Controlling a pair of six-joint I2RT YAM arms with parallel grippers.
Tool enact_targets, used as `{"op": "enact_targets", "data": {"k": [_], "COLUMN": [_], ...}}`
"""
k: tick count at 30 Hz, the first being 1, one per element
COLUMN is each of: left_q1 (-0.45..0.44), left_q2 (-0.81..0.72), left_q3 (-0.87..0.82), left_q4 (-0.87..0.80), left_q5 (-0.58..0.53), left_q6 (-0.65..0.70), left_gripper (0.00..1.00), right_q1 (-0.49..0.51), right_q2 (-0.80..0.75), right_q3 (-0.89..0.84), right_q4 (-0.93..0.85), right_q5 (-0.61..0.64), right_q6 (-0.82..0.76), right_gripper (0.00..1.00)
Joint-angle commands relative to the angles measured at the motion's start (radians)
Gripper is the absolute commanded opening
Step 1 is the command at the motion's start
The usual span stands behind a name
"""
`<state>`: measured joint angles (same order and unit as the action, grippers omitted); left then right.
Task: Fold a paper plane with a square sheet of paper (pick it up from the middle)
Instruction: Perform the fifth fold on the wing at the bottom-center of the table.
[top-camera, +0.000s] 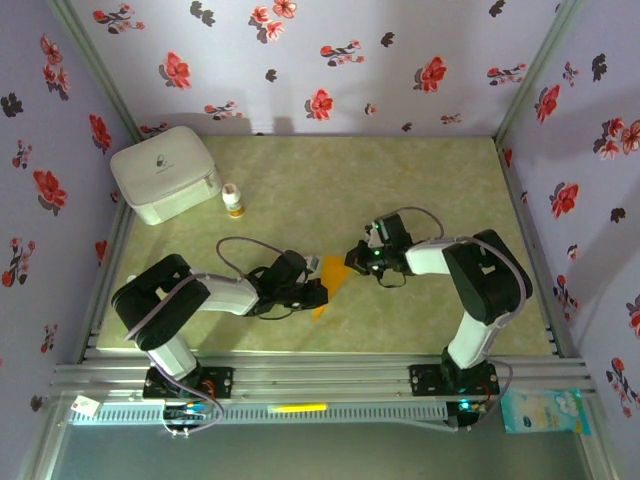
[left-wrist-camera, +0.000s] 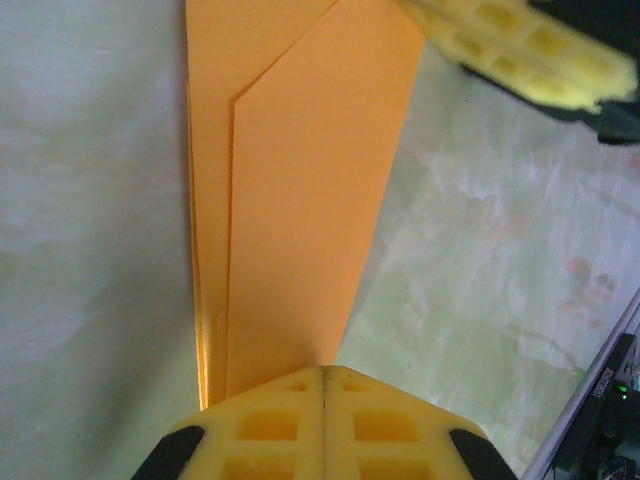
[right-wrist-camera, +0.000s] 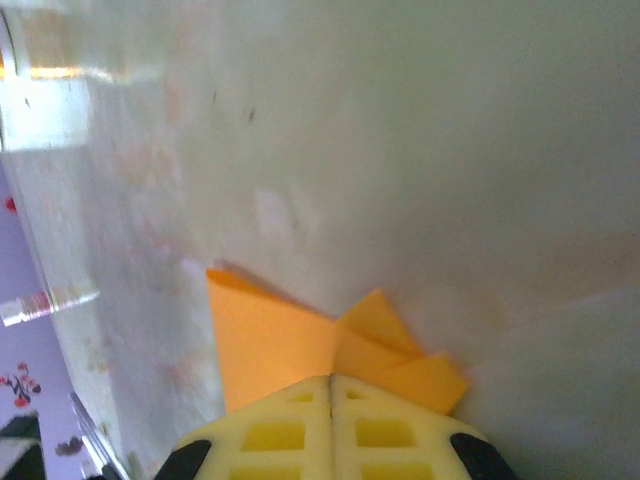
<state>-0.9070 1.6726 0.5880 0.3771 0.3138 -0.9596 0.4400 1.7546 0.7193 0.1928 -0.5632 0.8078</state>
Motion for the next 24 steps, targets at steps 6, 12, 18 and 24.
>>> {"op": "enact_targets", "data": {"k": [6, 12, 18, 24], "left_q1": [-0.010, -0.008, -0.008, -0.009], "left_q2": [0.042, 0.031, 0.031, 0.027], "left_q3": [-0.030, -0.029, -0.017, -0.010], "left_q4": [-0.086, -0.089, -0.083, -0.080], "left_q5": [-0.005, -0.007, -0.010, -0.008], "left_q6": [0.000, 0.004, -0.001, -0.005], "left_gripper": [0.00, 0.00, 0.00, 0.00], "right_q1": [-0.112, -0.082, 0.051, 0.111], "right_q2": [-0.012, -0.153, -0.155, -0.100], "right_q3": [0.002, -0.049, -0.085, -0.128], "right_q4": [0.067, 0.086, 0.098, 0.161], "right_q5": [0.031, 0.024, -0.004, -0.002], "right_q6": [-0.002, 0.015, 0.041, 0.094], "right_gripper": [0.05, 0.12, 0.10, 0.04]}}
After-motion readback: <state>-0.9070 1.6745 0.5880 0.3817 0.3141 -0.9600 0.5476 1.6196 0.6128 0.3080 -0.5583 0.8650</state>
